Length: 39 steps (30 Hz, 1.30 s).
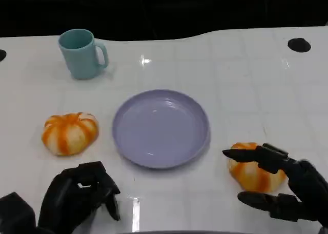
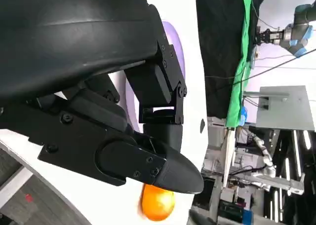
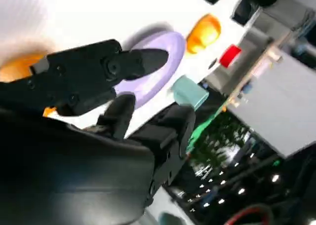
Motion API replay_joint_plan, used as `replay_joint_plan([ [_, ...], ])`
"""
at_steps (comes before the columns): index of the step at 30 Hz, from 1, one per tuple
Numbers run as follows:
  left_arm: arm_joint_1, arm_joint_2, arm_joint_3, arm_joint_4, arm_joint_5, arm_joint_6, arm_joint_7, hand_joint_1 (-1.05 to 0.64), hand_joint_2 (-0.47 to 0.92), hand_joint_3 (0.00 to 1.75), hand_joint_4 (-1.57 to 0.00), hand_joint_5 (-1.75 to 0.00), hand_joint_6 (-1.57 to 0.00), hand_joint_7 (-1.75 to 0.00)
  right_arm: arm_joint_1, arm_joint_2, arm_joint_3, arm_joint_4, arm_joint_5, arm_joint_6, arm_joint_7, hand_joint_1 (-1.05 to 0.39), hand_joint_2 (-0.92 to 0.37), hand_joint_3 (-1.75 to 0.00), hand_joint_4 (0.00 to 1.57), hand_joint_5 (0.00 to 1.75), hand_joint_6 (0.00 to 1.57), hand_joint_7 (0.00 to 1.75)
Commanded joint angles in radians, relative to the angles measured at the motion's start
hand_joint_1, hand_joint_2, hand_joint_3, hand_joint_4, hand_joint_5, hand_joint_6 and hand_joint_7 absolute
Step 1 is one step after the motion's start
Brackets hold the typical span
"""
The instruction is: Grasp the bread from the table and place it into the plate.
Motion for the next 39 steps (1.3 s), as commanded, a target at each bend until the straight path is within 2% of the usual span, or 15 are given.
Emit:
replay_joint_plan([
  [1, -0.009, 0.009, 0.005, 0.015, 0.005, -0.017, 0.005, -0.94, 0.92, 0.07, -1.21, -1.41, -1.17, -0.99, 0.005, -0.062, -0.024, -0.075, -0.151, 0.017, -0.084, -0.49, -0.91, -0.02, 0.01, 0.51, 0.27, 0.16],
  [5, -0.01, 0.007, 0.005, 0.014, 0.006, -0.015, 0.01, -0.95, 0.92, 0.07, -1.21, -1.41, -1.18, -0.99, 0.02, -0.084, -0.021, -0.144, -0.238, 0.062, -0.133, -0.48, -0.89, 0.0, 0.0, 0.38, 0.24, 0.1],
  [10, -0.01, 0.007, 0.005, 0.01, 0.003, -0.005, 0.011, -0.95, 0.92, 0.06, -1.21, -1.4, -1.18, -0.98, 0.049, -0.106, -0.012, -0.266, -0.372, 0.168, -0.165, -0.46, -0.84, 0.0, 0.0, 0.21, 0.21, 0.05],
  [14, -0.011, 0.008, 0.005, 0.008, 0.002, 0.0, 0.012, -0.95, 0.92, 0.05, -1.21, -1.4, -1.18, -0.97, 0.062, -0.116, 0.009, -0.339, -0.46, 0.264, -0.174, -0.46, -0.82, 0.0, 0.0, 0.17, 0.19, 0.04],
  [18, -0.009, 0.008, 0.003, 0.01, 0.013, -0.013, 0.019, -0.95, 0.92, 0.06, -1.21, -1.4, -1.18, -0.98, 0.055, -0.132, 0.045, -0.372, -0.558, 0.363, -0.182, -0.47, -0.8, 0.0, 0.03, 0.24, 0.23, 0.04],
  [22, -0.002, 0.007, 0.001, -0.003, 0.01, -0.005, 0.021, -0.95, 0.92, 0.06, -1.2, -1.4, -1.18, -0.98, 0.035, -0.149, 0.088, -0.363, -0.625, 0.443, -0.194, -0.5, -0.79, 0.0, 0.0, 0.38, 0.27, 0.02],
  [27, -0.001, 0.009, 0.002, -0.004, 0.003, -0.001, 0.013, -0.95, 0.92, 0.06, -1.2, -1.4, -1.17, -0.98, 0.004, -0.169, 0.14, -0.321, -0.684, 0.525, -0.214, -0.51, -0.8, 0.0, 0.0, 0.4, 0.27, 0.02],
  [33, 0.001, 0.008, 0.002, -0.008, 0.003, 0.0, 0.013, -0.94, 0.92, 0.06, -1.21, -1.41, -1.18, -0.98, -0.045, -0.194, 0.188, -0.232, -0.686, 0.563, -0.261, -0.49, -0.8, 0.0, 0.0, 0.41, 0.27, 0.01],
  [39, 0.001, 0.007, 0.001, -0.01, 0.002, -0.001, 0.011, -0.94, 0.92, 0.07, -1.2, -1.42, -1.18, -0.98, -0.099, -0.212, 0.234, -0.166, -0.686, 0.604, -0.262, -0.5, -0.82, -0.01, 0.0, 0.35, 0.25, 0.0],
])
